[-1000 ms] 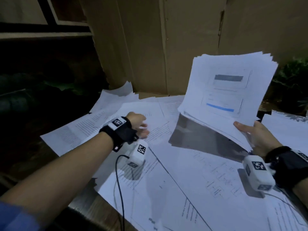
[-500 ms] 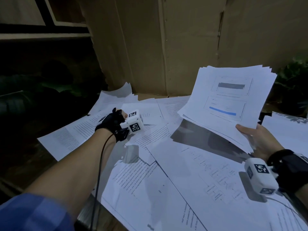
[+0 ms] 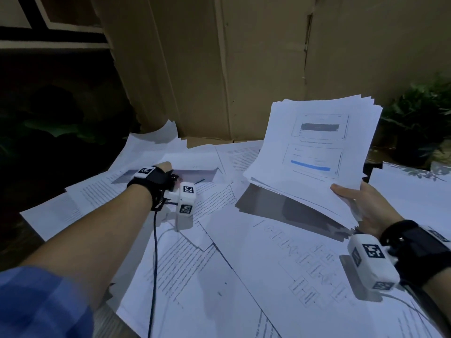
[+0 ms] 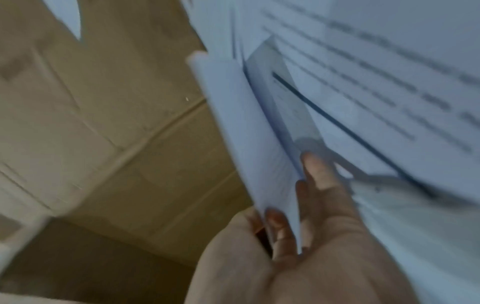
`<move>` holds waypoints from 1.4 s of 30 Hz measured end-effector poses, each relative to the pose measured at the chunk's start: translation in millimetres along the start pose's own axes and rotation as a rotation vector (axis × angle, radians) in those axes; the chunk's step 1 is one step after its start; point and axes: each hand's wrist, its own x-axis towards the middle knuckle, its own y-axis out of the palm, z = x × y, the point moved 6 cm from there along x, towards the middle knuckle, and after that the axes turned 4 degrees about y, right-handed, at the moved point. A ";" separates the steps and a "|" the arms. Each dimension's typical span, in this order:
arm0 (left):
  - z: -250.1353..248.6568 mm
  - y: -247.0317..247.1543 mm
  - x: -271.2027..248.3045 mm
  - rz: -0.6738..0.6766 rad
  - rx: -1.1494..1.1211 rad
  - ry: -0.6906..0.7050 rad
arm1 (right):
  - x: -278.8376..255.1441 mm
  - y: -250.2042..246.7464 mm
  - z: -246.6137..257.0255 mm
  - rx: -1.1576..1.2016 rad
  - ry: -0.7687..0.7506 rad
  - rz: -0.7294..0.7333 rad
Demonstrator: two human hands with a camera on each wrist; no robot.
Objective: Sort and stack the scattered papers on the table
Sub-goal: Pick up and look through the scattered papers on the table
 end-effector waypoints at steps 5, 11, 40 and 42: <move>-39.4 -19.2 -9.6 -0.190 -0.184 0.298 | 7.8 -4.9 -5.9 -0.097 0.009 0.002; -106.7 -7.3 -78.8 -0.008 -0.289 0.492 | 9.9 -5.7 -7.7 -0.122 -0.016 0.022; -51.2 117.8 -124.7 0.447 -0.083 0.152 | -13.8 19.9 -1.6 -0.223 0.048 0.168; -51.1 122.9 -117.9 0.432 -0.073 0.153 | -14.8 19.8 -3.5 -0.180 0.091 0.108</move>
